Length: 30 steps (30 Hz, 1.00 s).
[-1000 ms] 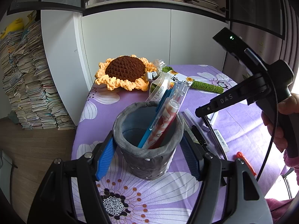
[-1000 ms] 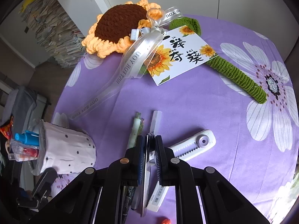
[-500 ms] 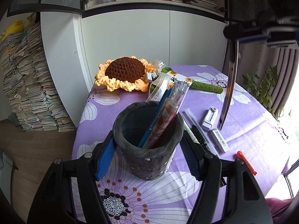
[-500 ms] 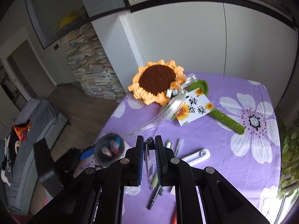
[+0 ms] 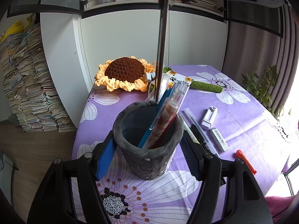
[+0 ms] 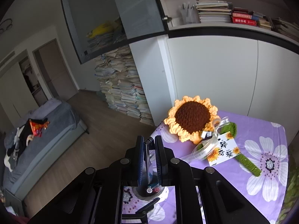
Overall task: Organize stationery
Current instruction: 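Lift the black marker and drop it into the cup in the left gripper, then grasp the green highlighter with the right gripper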
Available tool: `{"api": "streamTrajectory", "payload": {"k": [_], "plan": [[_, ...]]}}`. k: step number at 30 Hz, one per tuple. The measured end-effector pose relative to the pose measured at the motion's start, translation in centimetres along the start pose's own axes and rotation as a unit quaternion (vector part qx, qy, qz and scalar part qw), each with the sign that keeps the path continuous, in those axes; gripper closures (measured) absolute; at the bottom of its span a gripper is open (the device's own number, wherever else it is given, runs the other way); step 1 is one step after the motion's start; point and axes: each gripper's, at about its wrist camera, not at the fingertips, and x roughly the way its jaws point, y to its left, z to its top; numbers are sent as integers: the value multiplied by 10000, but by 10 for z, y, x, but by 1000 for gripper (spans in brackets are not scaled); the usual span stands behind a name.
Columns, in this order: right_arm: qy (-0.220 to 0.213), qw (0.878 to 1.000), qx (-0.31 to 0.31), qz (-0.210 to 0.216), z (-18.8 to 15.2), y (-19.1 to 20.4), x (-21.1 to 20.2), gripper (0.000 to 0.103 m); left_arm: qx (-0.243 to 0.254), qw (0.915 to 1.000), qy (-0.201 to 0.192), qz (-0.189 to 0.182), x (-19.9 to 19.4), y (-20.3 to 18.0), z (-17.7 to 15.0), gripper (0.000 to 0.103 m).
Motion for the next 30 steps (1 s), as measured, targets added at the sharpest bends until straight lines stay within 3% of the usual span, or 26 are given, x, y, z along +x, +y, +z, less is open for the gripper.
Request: {"api": "streamTrajectory", "payload": {"k": [10, 18, 25, 27, 30], "plan": [[757, 9966, -173, -279, -38, -8, 60, 90, 3, 10000, -1, -13, 0, 0, 0, 36], [1258, 9919, 132, -67, -52, -20, 75, 90, 22, 10000, 9, -1, 0, -1, 0, 36], [974, 9933, 614, -94, -45, -50, 46, 89, -2, 10000, 14, -6, 1, 0, 0, 36], [945, 9915, 877, -179, -45, -67, 43, 86, 2, 10000, 13, -3, 1, 0, 0, 36], [1258, 9836, 1221, -419, -55, -92, 57, 66, 7, 10000, 19, 3, 0, 0, 0, 36]]}}
